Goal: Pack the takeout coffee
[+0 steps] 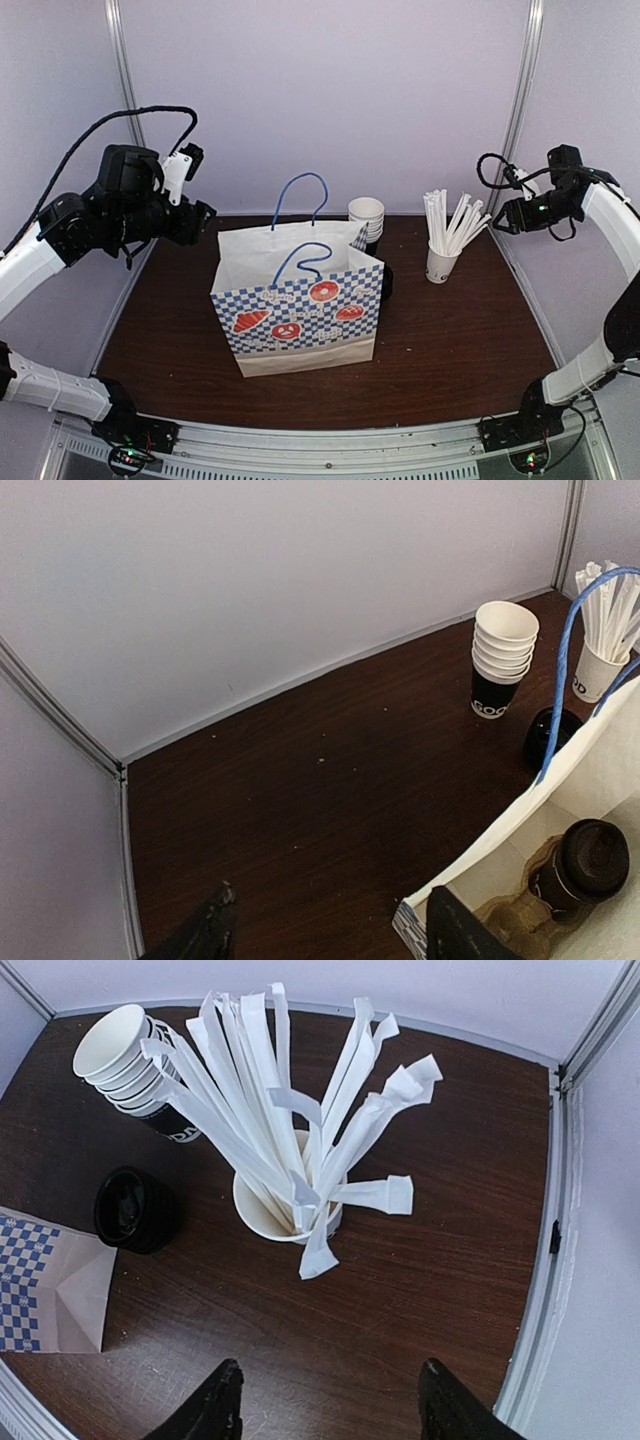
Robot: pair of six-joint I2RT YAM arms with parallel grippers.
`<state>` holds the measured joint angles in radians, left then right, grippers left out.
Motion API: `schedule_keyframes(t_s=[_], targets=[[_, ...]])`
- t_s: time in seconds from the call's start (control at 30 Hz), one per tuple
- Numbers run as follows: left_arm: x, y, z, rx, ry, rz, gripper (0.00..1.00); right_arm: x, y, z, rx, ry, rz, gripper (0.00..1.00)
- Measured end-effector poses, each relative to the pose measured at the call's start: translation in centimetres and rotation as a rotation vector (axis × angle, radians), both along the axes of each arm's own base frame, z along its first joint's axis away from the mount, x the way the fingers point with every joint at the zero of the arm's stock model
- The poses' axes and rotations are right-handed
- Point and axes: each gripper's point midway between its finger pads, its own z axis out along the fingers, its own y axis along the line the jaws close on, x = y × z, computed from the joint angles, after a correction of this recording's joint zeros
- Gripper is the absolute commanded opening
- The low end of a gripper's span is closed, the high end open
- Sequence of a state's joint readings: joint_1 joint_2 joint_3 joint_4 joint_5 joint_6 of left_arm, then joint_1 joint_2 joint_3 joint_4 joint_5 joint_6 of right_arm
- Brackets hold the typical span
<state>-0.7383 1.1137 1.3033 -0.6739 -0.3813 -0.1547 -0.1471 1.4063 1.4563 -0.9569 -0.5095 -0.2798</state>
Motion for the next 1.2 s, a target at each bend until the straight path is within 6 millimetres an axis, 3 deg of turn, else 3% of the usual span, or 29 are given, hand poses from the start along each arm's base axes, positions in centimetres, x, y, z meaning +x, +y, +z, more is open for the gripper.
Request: schedule_keyframes(t_s=[0.17,0.37,0.57,0.8,1.03,1.2], targets=[[-0.7,0.1,-0.4,-0.065,0.031,0.006,0.63,1.0,0.1,-1.0,0.031,0.028,-0.007,0.45],[-2.1,0.8,-1.0,-0.130,0.050,0.014,0.63,3.4,0.0,-1.9,0.060,0.040,-0.001,0.47],[-2.7,0.9,-0.6,-0.161,0.054,-0.003,0.63,3.8,0.6,-2.4,0.103,0.053,0.013,0.46],[-3.3,0.6,-1.9,-0.171,0.110,-0.017,0.64,4.3,1.1,-3.5,0.152,0.085,0.025,0.43],[-3.5,0.6,-2.5,-0.172,0.130,-0.019,0.64,4.4,1.5,-3.3,0.180,0.086,0.027,0.32],[-3.6,0.4,-2.6,-0.173,0.135,-0.025,0.64,4.4,1.7,-3.2,0.192,0.082,0.032,0.31]])
